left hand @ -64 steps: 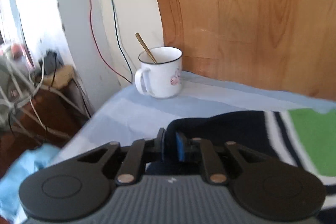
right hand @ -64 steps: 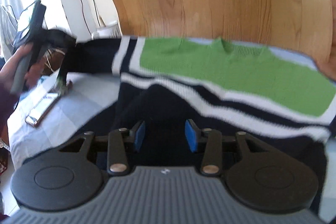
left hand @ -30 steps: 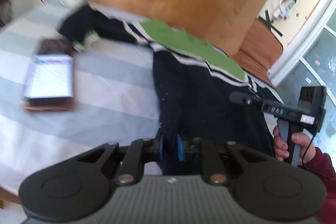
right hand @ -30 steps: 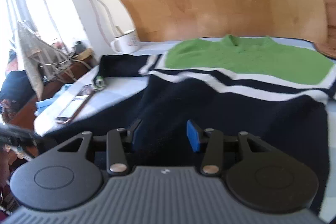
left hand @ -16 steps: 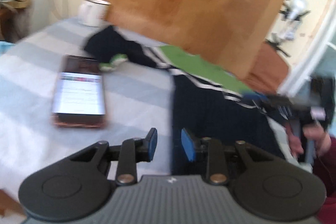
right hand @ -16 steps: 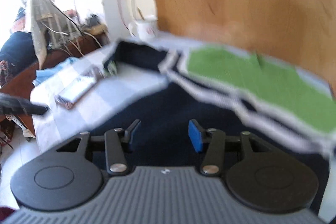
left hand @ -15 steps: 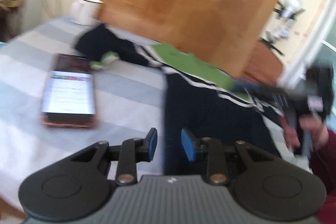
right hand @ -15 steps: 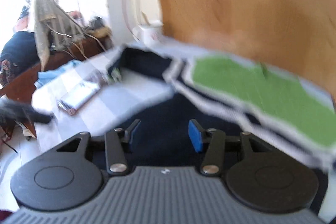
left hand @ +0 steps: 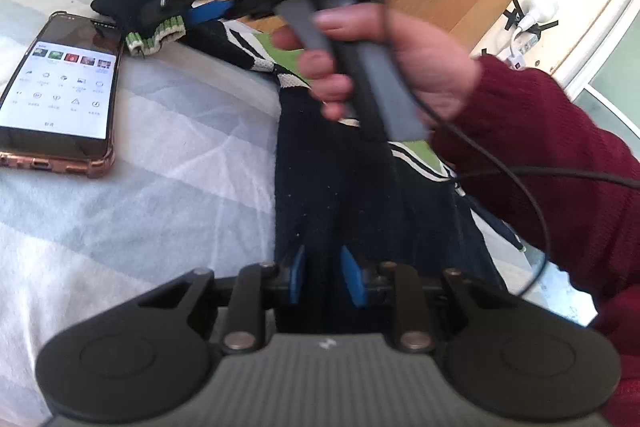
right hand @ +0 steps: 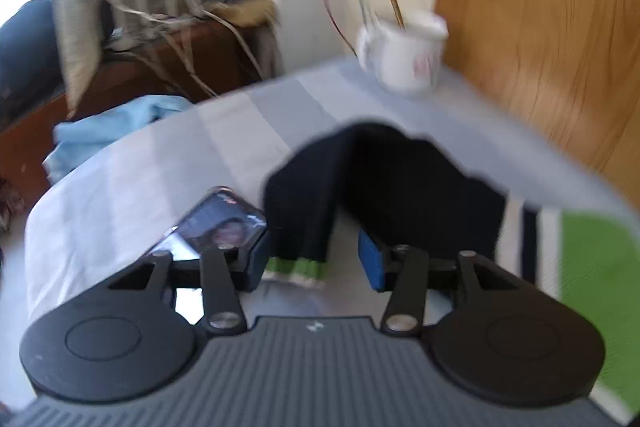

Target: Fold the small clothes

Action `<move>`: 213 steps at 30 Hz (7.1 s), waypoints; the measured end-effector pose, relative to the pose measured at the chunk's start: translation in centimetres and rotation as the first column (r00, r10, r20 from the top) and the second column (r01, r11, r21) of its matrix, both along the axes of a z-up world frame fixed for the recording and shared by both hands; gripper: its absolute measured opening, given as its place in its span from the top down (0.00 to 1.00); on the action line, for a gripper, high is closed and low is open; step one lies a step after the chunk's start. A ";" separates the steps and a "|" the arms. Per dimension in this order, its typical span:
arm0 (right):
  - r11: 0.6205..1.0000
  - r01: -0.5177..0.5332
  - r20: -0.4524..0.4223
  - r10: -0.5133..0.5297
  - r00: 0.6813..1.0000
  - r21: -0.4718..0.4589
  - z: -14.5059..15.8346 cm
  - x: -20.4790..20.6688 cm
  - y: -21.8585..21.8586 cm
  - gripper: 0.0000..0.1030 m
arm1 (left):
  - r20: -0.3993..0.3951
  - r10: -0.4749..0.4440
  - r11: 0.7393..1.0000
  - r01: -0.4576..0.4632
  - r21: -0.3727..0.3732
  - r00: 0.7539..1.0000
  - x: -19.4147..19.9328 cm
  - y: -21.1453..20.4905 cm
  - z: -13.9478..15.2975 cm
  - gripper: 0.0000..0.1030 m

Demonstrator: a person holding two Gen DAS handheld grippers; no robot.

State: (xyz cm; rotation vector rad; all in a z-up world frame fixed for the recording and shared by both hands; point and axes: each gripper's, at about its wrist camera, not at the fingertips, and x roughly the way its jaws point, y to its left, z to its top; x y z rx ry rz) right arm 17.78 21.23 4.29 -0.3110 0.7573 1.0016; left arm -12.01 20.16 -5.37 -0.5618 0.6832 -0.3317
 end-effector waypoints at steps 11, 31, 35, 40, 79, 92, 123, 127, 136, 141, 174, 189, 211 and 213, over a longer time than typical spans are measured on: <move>0.994 0.076 0.243 -0.092 0.966 0.076 12.0 2.5 -9.8 0.92 | 0.069 0.090 0.996 -0.091 -0.001 0.994 -1.4 2.0 2.4 0.55; 0.857 0.515 0.071 -0.514 0.855 0.001 1.9 10.3 -37.7 0.91 | 0.046 0.079 0.936 -0.090 0.339 0.996 9.0 -4.6 8.3 0.30; 0.824 0.558 -0.016 -0.559 0.829 0.100 0.5 11.1 -39.6 0.89 | 0.045 0.105 0.907 -0.114 0.406 0.993 16.7 -4.9 9.5 0.26; 0.706 0.634 -0.222 -0.595 0.773 0.317 0.0 11.5 -44.0 0.39 | -0.044 0.175 0.881 -0.137 0.453 0.984 26.4 -5.2 7.6 0.26; -0.012 0.899 -0.502 -0.832 0.234 0.438 -4.9 -9.5 -63.5 0.57 | 0.010 0.191 0.856 -0.171 0.488 0.982 29.9 -15.3 4.1 0.53; -0.210 0.884 -0.573 -0.816 0.077 0.418 -7.3 -5.5 -64.9 0.57 | 0.091 0.197 0.730 -0.208 0.651 0.976 29.4 -19.1 2.4 0.45; 0.431 0.683 -0.034 -0.832 0.554 0.589 7.9 7.0 -45.1 0.90 | 0.203 0.240 0.932 -0.284 0.226 0.949 27.4 -9.2 7.7 0.38; 0.631 0.571 0.069 -0.700 0.711 0.525 8.9 9.8 -37.0 0.90 | 0.185 0.315 0.930 -0.342 0.134 0.931 27.6 -5.5 8.2 0.38; 0.905 0.323 0.060 -0.352 0.934 0.275 0.5 10.8 -23.8 0.89 | 0.068 0.303 0.945 -0.309 0.110 0.951 29.9 -3.4 5.8 0.38; 0.964 0.175 -0.043 -0.170 0.984 0.202 -1.2 9.2 -25.1 0.61 | 0.025 0.238 0.961 -0.239 0.136 0.971 30.9 -4.1 4.7 0.35; 0.502 0.801 -0.233 -0.778 0.583 0.327 -3.3 9.4 -47.6 0.68 | 0.079 0.152 0.850 -0.171 0.498 0.985 31.3 -9.7 2.8 0.84; 0.567 0.758 -0.305 -0.695 0.651 0.324 -4.6 -4.5 -49.5 0.93 | 0.052 0.140 0.826 -0.146 0.545 0.989 16.9 -7.7 6.7 0.23; 0.608 0.682 -0.590 -0.396 0.704 0.406 -6.9 -23.4 -53.2 0.58 | -0.158 0.038 0.910 0.031 0.413 0.987 -2.0 -7.3 3.2 0.40; 0.600 0.679 -0.594 -0.383 0.708 0.422 -7.2 -23.3 -52.9 0.58 | -0.155 0.042 0.904 0.028 0.427 0.987 -2.2 -7.6 3.2 0.50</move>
